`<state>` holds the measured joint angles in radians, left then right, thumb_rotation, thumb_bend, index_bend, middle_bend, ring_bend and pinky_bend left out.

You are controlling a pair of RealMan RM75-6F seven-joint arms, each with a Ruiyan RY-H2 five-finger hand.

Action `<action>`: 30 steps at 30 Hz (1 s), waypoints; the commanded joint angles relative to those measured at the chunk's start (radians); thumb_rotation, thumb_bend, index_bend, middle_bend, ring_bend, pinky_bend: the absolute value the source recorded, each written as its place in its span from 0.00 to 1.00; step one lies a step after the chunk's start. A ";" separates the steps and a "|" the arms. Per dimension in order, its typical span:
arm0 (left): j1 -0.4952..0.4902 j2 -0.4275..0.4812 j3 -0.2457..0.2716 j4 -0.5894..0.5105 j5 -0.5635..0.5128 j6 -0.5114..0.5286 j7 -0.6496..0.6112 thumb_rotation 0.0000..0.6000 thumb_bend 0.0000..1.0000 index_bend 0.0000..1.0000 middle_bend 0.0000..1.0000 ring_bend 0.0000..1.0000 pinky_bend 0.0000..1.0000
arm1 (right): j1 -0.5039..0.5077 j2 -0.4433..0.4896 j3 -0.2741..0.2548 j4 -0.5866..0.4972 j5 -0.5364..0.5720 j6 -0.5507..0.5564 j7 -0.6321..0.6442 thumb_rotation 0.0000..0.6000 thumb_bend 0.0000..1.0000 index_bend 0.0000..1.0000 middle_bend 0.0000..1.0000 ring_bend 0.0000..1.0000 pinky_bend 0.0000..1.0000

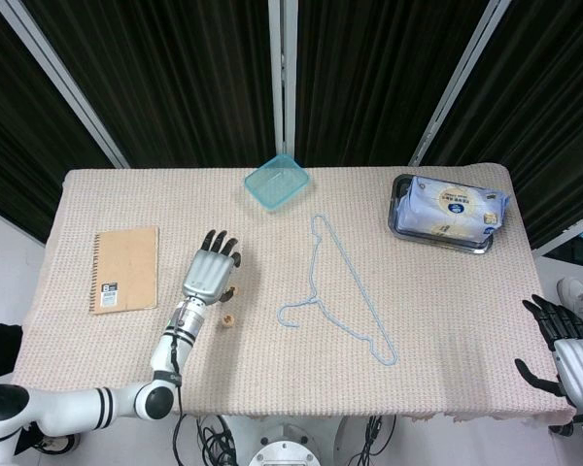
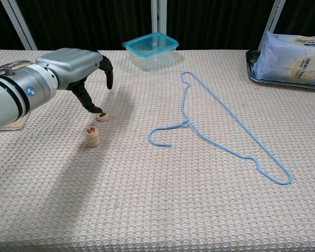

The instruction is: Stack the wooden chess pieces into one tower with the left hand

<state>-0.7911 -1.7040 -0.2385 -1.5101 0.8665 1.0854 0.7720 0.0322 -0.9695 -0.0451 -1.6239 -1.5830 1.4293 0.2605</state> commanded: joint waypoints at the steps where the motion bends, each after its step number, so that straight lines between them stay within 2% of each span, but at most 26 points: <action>1: -0.014 0.014 0.000 -0.018 -0.024 -0.023 0.003 1.00 0.13 0.40 0.12 0.00 0.00 | 0.000 0.000 0.000 -0.001 0.000 0.000 0.000 1.00 0.26 0.00 0.00 0.00 0.00; 13: -0.046 -0.004 0.033 0.052 -0.087 -0.056 0.023 1.00 0.13 0.41 0.12 0.00 0.00 | -0.003 0.002 0.000 0.003 -0.001 0.008 0.007 1.00 0.26 0.00 0.00 0.00 0.00; 24: -0.060 -0.005 0.049 0.060 -0.101 -0.077 -0.006 1.00 0.13 0.43 0.12 0.00 0.00 | 0.004 0.001 0.001 0.004 0.004 -0.008 0.004 1.00 0.26 0.00 0.00 0.00 0.00; 30: -0.068 0.002 0.057 0.059 -0.107 -0.079 -0.004 1.00 0.16 0.43 0.12 0.00 0.00 | 0.004 0.001 0.000 0.004 0.005 -0.010 0.003 1.00 0.26 0.00 0.00 0.00 0.00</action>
<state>-0.8590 -1.7026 -0.1814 -1.4516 0.7593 1.0063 0.7677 0.0364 -0.9688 -0.0448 -1.6198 -1.5782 1.4192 0.2635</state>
